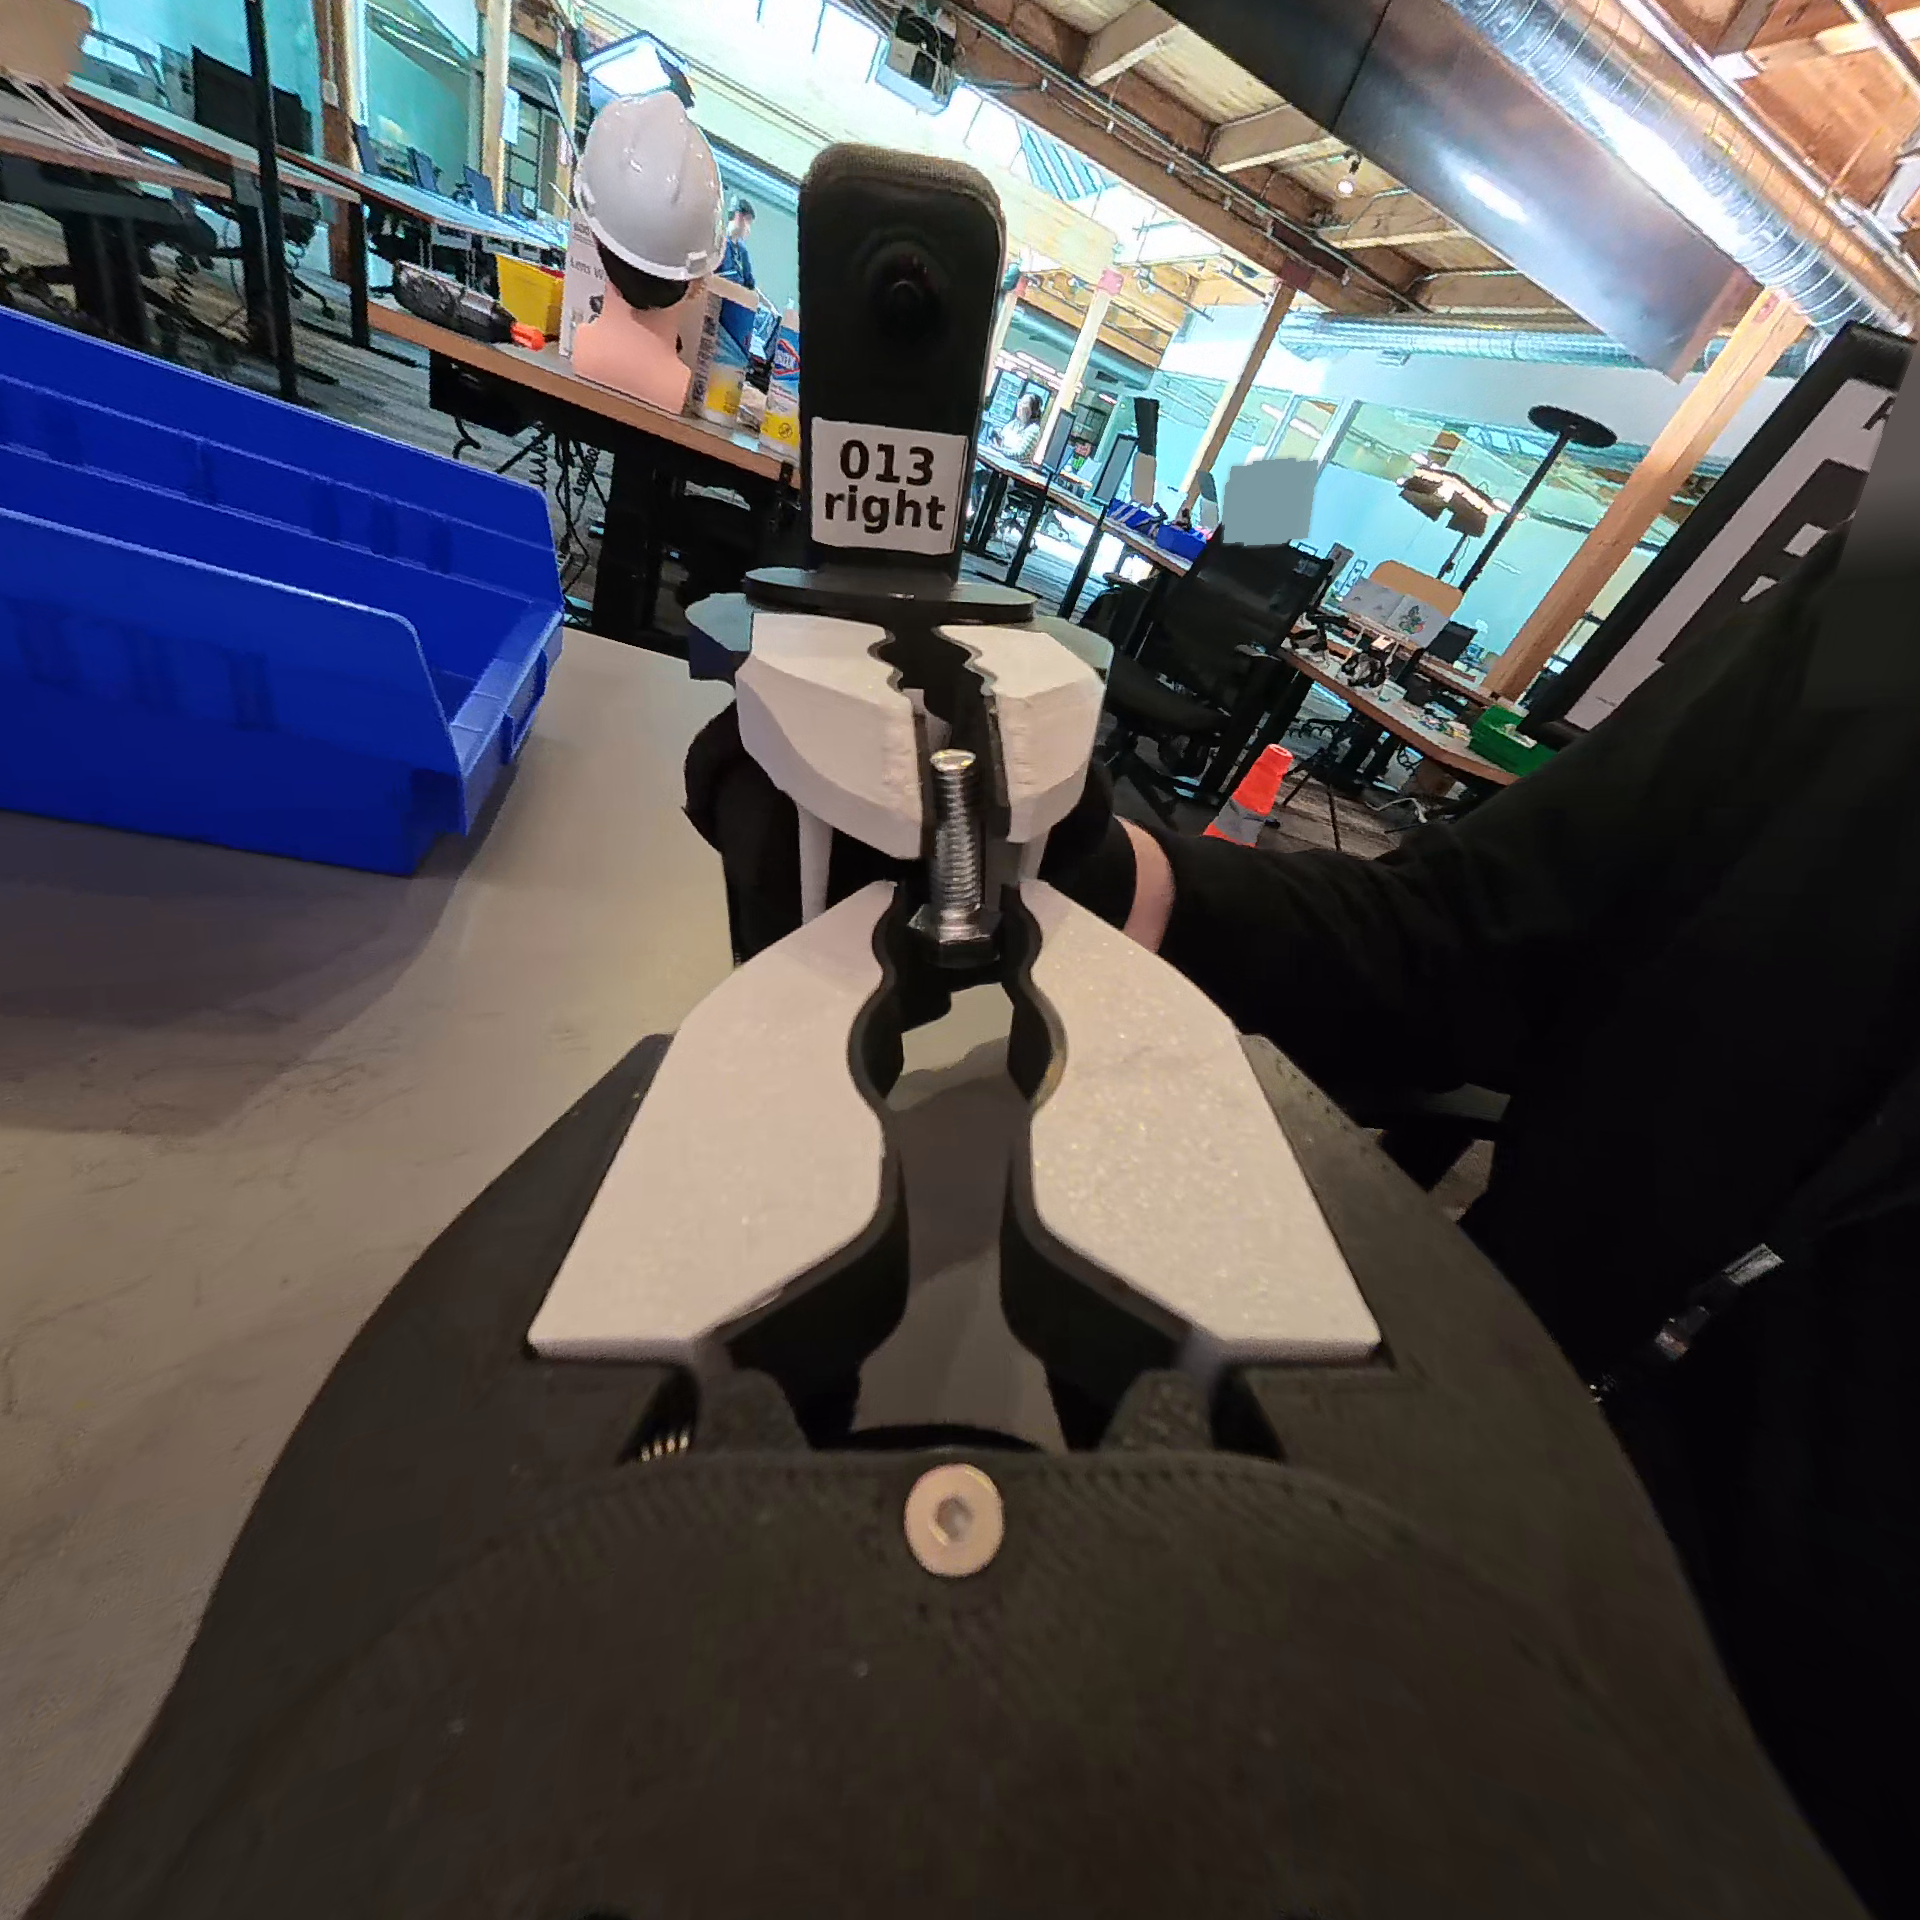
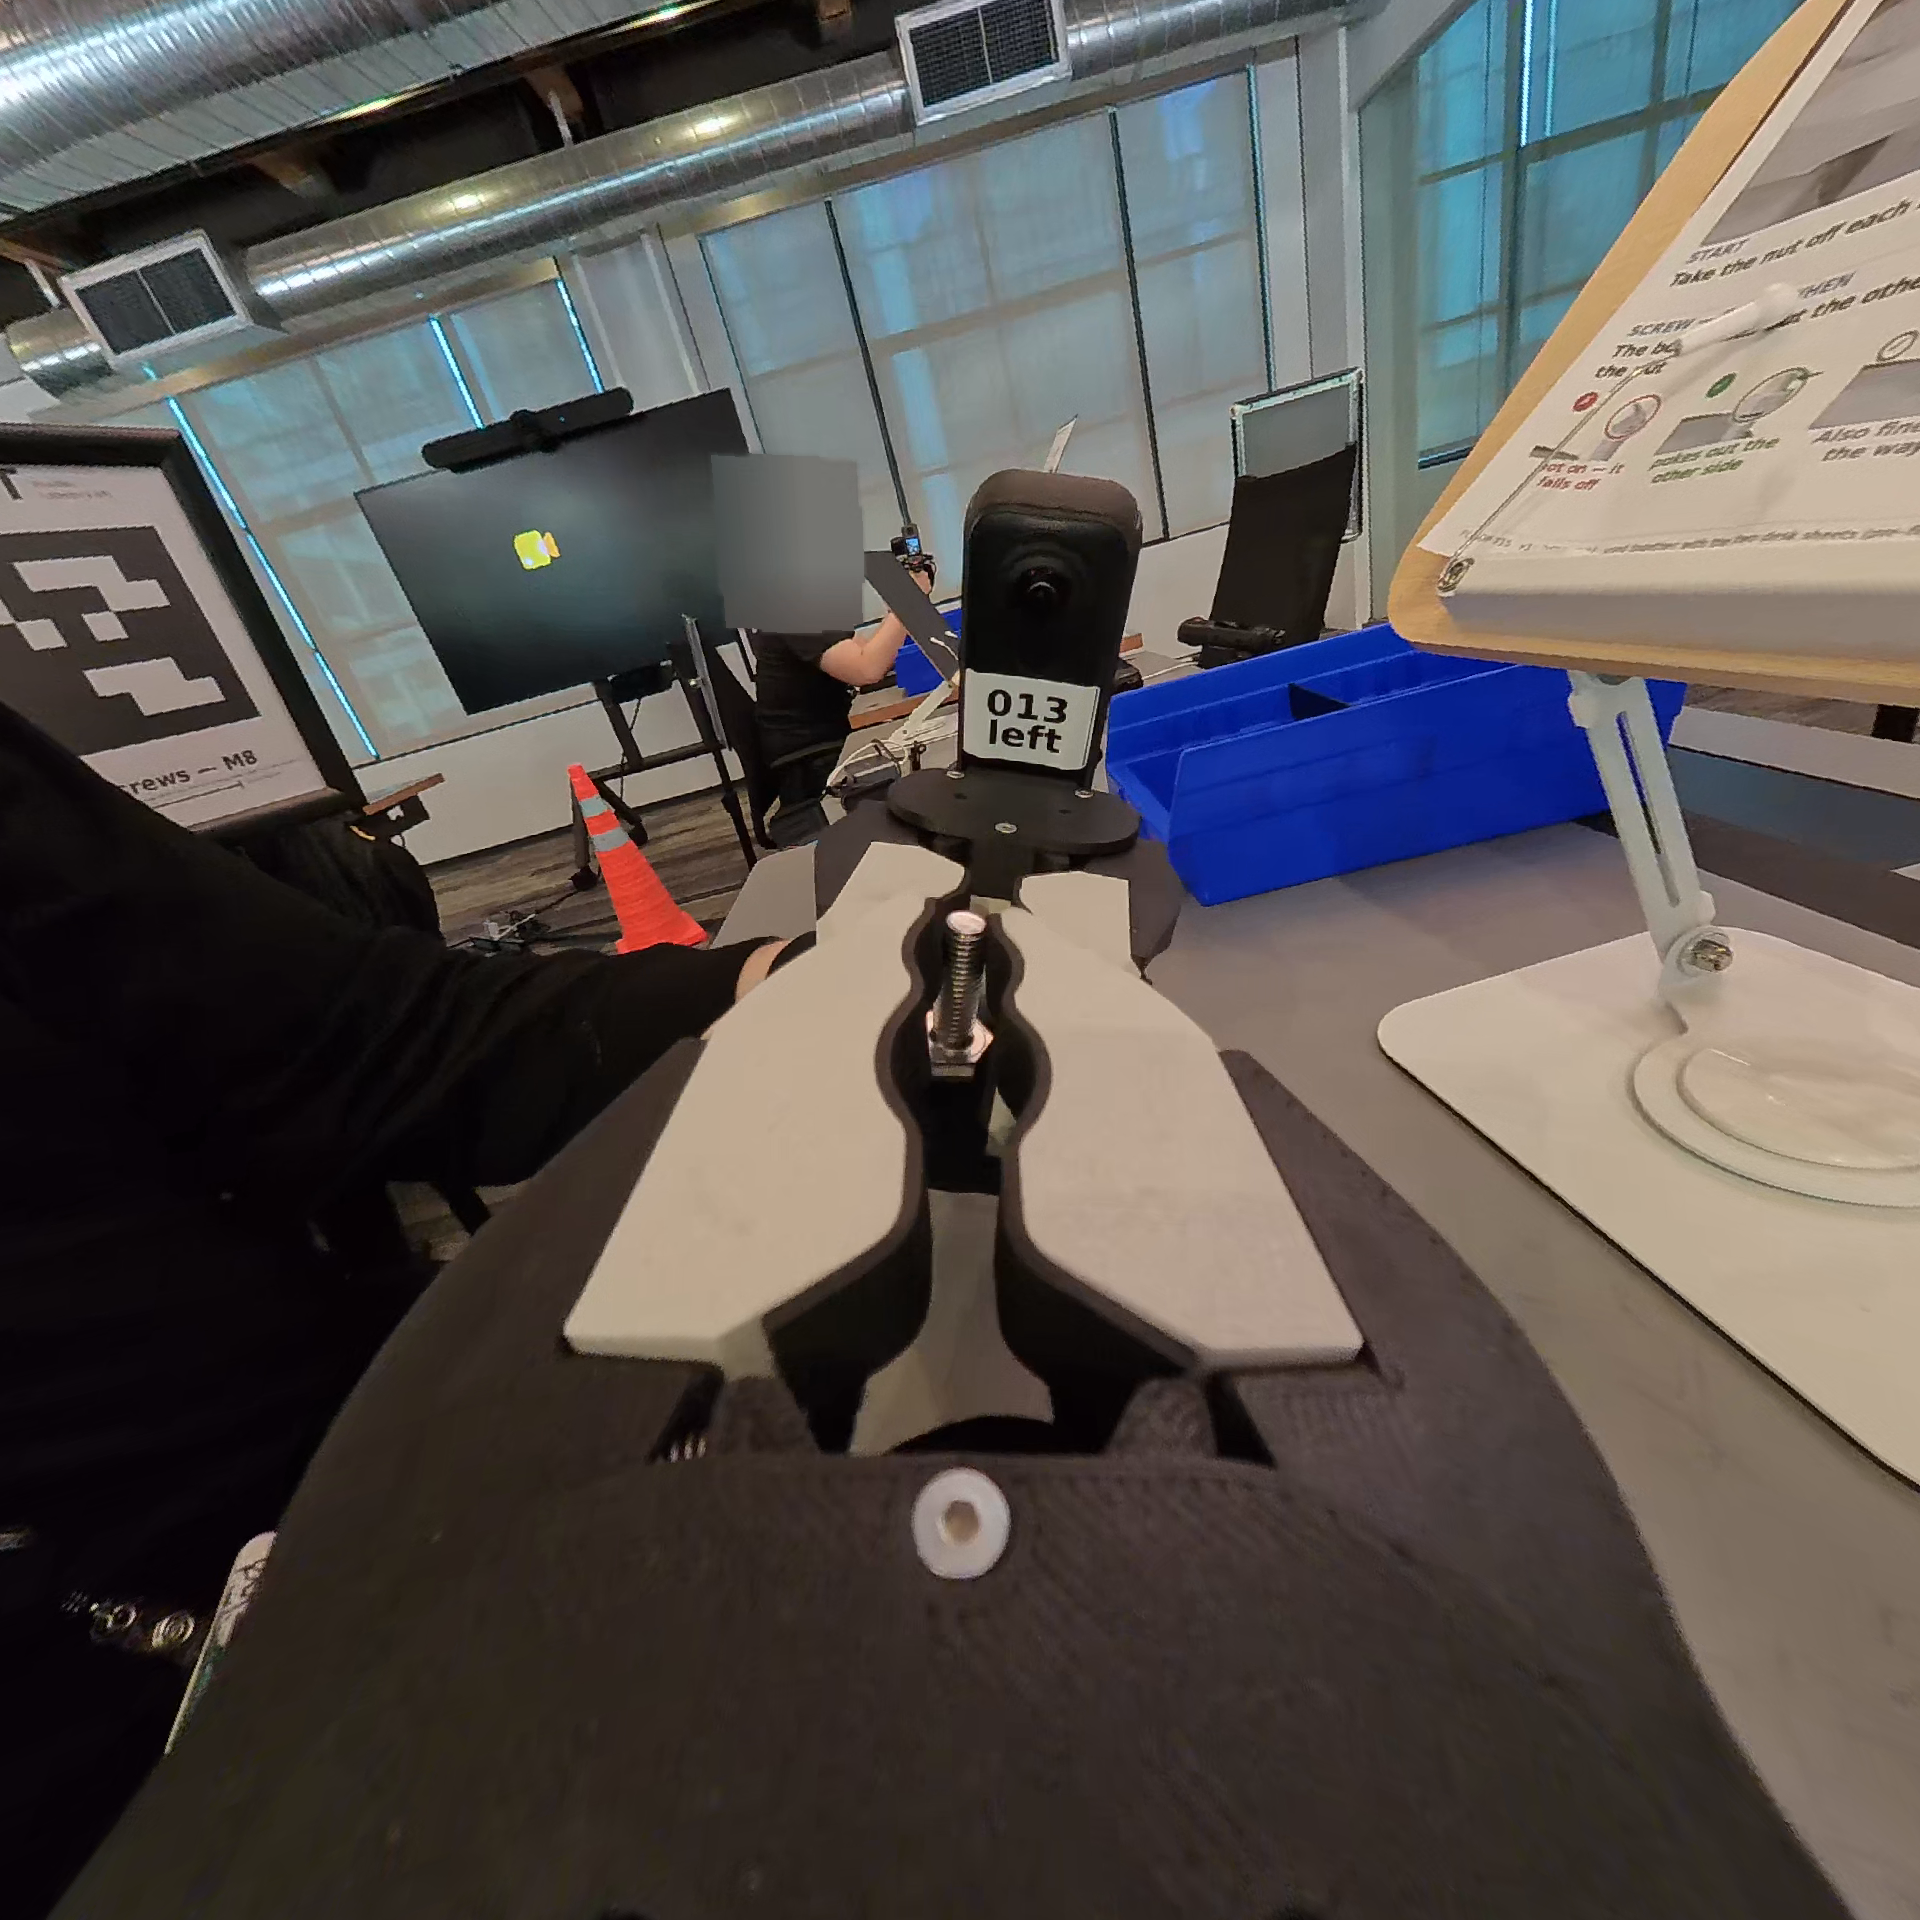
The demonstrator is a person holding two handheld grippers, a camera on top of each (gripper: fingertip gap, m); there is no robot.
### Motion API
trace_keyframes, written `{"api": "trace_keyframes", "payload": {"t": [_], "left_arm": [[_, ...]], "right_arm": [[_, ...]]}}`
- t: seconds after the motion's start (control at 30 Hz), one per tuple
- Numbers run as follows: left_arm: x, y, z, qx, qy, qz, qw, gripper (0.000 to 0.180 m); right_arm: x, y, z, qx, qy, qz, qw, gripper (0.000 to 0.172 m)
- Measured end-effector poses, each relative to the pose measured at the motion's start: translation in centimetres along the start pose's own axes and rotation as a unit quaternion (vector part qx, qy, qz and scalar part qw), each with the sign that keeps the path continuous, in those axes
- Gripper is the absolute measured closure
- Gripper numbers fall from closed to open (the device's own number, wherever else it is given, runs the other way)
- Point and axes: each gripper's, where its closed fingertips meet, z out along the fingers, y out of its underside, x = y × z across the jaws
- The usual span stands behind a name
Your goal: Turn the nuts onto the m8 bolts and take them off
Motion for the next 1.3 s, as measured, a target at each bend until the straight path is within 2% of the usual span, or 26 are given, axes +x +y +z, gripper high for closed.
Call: {"api": "trace_keyframes", "payload": {"t": [0.03, 0.1, 0.23, 0.37, 0.43, 0.57, 0.77, 0.9, 1.3], "left_arm": [[0.0, -0.1, -0.1, 0.002, 0.0, 0.002, 1.0, 0.165], [-0.3, 0.0, -0.5, -0.002, -0.013, 0.009, 1.0, 0.165], [-1.2, 0.3, -2.1, -0.003, -0.053, 0.021, 0.998, 0.165], [-2.4, 0.0, -4.5, 0.005, -0.117, 0.051, 0.992, 0.165], [-2.9, 0.1, -5.8, 0.0, -0.148, 0.065, 0.987, 0.165], [-3.4, -0.1, -8.2, -0.003, -0.191, 0.086, 0.978, 0.165], [-3.9, -0.8, -10.9, 0.038, -0.21, 0.082, 0.973, 0.165], [-4.0, -1.2, -11.7, 0.04, -0.218, 0.085, 0.971, 0.165], [-2.7, -1.5, -12.3, 0.045, -0.201, 0.088, 0.975, 0.165]], "right_arm": [[0.0, -0.1, 0.0, 0.005, 0.0, 0.004, 1.0, 0.164], [0.6, -0.4, -0.1, 0.013, 0.016, 0.01, 1.0, 0.141], [1.2, -1.0, -1.4, 0.013, 0.037, 0.002, 0.999, 0.136], [2.4, 1.7, -2.2, -0.085, 0.078, -0.017, 0.993, 0.137], [3.3, 3.8, -2.5, -0.154, 0.107, -0.04, 0.982, 0.139], [4.6, 9.0, -2.7, -0.323, 0.14, -0.093, 0.931, 0.138], [5.7, 14.2, -1.7, -0.457, 0.129, -0.118, 0.872, 0.138], [6.2, 15.4, -1.5, -0.481, 0.114, -0.114, 0.862, 0.139], [6.5, 15.1, -1.2, -0.506, 0.02, -0.14, 0.851, 0.144]]}}
